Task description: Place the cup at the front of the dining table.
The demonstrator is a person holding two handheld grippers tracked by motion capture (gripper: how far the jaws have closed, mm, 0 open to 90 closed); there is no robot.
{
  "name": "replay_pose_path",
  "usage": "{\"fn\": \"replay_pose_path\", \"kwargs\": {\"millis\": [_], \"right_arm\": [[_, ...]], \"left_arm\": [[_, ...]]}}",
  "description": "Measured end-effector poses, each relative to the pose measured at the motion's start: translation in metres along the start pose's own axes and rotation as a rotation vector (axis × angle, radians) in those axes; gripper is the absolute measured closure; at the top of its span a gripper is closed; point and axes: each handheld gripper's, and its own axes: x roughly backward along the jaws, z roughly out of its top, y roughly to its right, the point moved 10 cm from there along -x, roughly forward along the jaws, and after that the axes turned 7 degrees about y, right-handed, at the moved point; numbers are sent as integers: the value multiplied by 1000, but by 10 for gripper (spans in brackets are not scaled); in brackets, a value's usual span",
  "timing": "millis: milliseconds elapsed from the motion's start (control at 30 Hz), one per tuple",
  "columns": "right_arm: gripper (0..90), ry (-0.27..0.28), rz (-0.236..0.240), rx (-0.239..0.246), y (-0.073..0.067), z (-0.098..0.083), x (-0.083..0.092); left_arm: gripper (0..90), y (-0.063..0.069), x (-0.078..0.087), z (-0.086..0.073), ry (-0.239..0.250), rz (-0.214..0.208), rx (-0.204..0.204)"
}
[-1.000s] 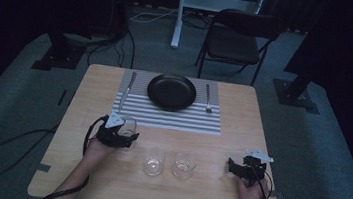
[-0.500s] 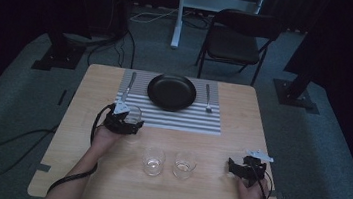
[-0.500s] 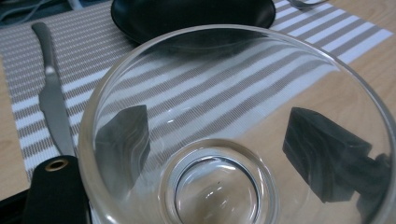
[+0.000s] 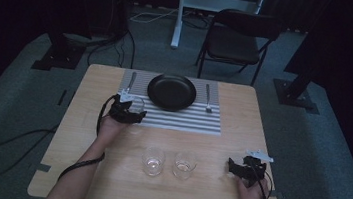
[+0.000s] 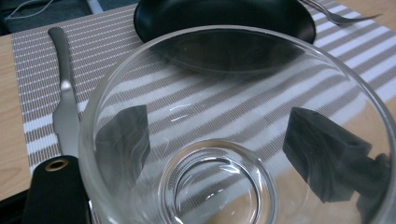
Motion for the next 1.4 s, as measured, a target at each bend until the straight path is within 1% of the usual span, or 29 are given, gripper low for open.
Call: {"fn": "replay_pose_path", "kwargs": {"millis": [67, 100, 167, 233, 333, 400, 467, 500, 567, 600, 633, 667, 700, 767, 800, 833, 933, 1033, 1133, 1200, 1233, 1267, 1300, 1333, 1367, 1400], "right_arm": [[122, 0, 0, 0, 0, 0, 0], [123, 0, 1, 0, 0, 0, 0], [123, 0, 2, 0, 0, 0, 0], [123, 0, 2, 1, 0, 0, 0], [123, 0, 2, 1, 0, 0, 0], [123, 0, 2, 0, 0, 0, 0], [123, 0, 2, 1, 0, 0, 1], [123, 0, 2, 0, 0, 0, 1], [123, 0, 3, 1, -1, -1, 1], [123, 0, 3, 1, -1, -1, 1], [123, 0, 3, 1, -1, -1, 1], [123, 0, 3, 1, -1, -1, 1], [123, 0, 3, 2, 0, -1, 1], [123, 0, 3, 2, -1, -1, 1], [123, 0, 3, 2, -1, -1, 1], [123, 0, 4, 2, -1, -1, 1], [123, 0, 4, 3, -1, -1, 1], [123, 0, 4, 3, -1, -1, 1], [123, 0, 5, 3, -1, -1, 2], [123, 0, 5, 3, -1, -1, 2], [123, 0, 5, 3, -1, -1, 1], [122, 0, 5, 4, -1, -1, 2], [123, 0, 5, 4, -1, -1, 1], [123, 0, 5, 3, -1, -1, 1], [123, 0, 5, 3, -1, -1, 2], [123, 0, 5, 3, -1, -1, 1]], "left_arm": [[206, 0, -2, 1, -5, -7, 4], [206, -1, -7, 3, -9, 17, -12], [205, -3, -13, 5, -7, 17, 7], [205, -4, -17, 8, -9, 26, 0], [205, -7, -24, 12, -11, 29, 5], [205, -10, -27, 15, -9, 33, 20], [206, -12, -29, 16, -6, 35, 22], [206, -15, -32, 16, -7, 41, 32], [205, -19, -36, 14, -17, 55, 32], [205, -22, -40, 11, -27, 57, 38], [205, -22, -40, 11, -27, 57, 38], [205, -23, -42, 9, -32, 65, 34], [206, -23, -47, 6, -49, 64, 33], [205, -23, -51, 0, -69, 71, 15], [205, -23, -52, -2, -65, 75, 11], [205, -23, -53, -3, -63, 77, 21], [204, -22, -53, -4, -74, 83, 19], [200, -21, -53, -5, -90, 69, 59], [196, -21, -51, -5, -93, 77, 61], [167, -20, -50, -4, -92, 75, 63], [153, -20, -48, -3, -86, 80, 53], [152, -20, -48, -3, -86, 80, 53], [152, -20, -47, -2, -80, 71, 61], [152, -19, -47, -3, -86, 64, 70], [152, -19, -47, -3, -86, 64, 70], [150, -18, -46, -5, -100, 65, 54]]}}
